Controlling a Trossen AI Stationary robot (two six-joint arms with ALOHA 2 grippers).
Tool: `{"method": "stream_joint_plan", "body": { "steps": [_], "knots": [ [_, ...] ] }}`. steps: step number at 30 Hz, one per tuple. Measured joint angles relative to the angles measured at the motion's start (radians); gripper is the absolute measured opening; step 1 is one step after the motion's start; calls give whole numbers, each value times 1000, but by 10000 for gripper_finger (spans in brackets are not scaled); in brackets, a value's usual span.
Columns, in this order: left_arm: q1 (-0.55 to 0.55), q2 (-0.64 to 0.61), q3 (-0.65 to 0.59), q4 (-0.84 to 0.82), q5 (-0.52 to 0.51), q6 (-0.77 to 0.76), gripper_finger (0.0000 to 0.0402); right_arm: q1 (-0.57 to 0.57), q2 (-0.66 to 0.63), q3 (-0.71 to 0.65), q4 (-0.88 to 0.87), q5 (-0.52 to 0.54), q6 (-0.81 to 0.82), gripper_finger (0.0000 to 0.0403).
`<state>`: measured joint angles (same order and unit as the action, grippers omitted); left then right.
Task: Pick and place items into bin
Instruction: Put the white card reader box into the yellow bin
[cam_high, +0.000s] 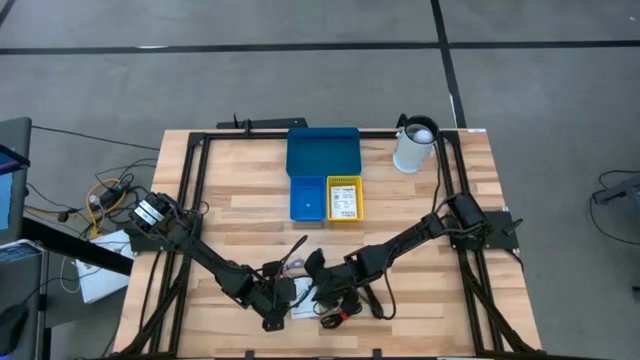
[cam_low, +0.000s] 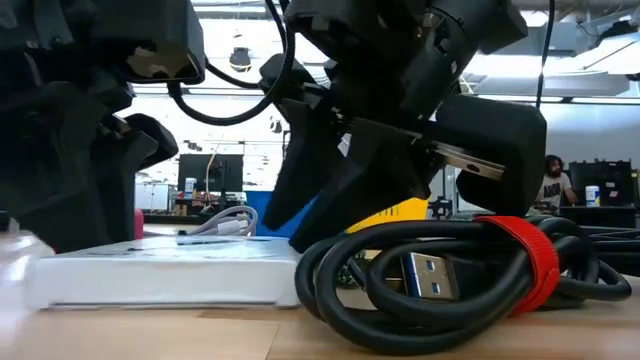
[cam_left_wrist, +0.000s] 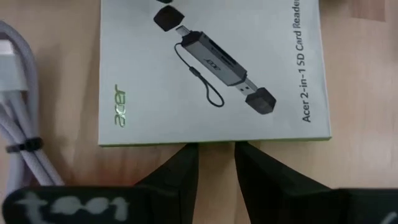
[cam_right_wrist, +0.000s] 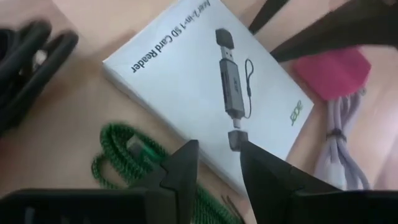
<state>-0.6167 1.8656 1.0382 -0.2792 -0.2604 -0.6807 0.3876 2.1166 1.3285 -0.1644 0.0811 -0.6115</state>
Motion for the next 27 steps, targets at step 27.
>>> {"method": "stream_joint_plan", "body": {
  "steps": [27],
  "knots": [
    [14, 1, -1, 21, 5, 39, 95, 27, 5, -13, 136, 39, -4, 118]
  ]
}}
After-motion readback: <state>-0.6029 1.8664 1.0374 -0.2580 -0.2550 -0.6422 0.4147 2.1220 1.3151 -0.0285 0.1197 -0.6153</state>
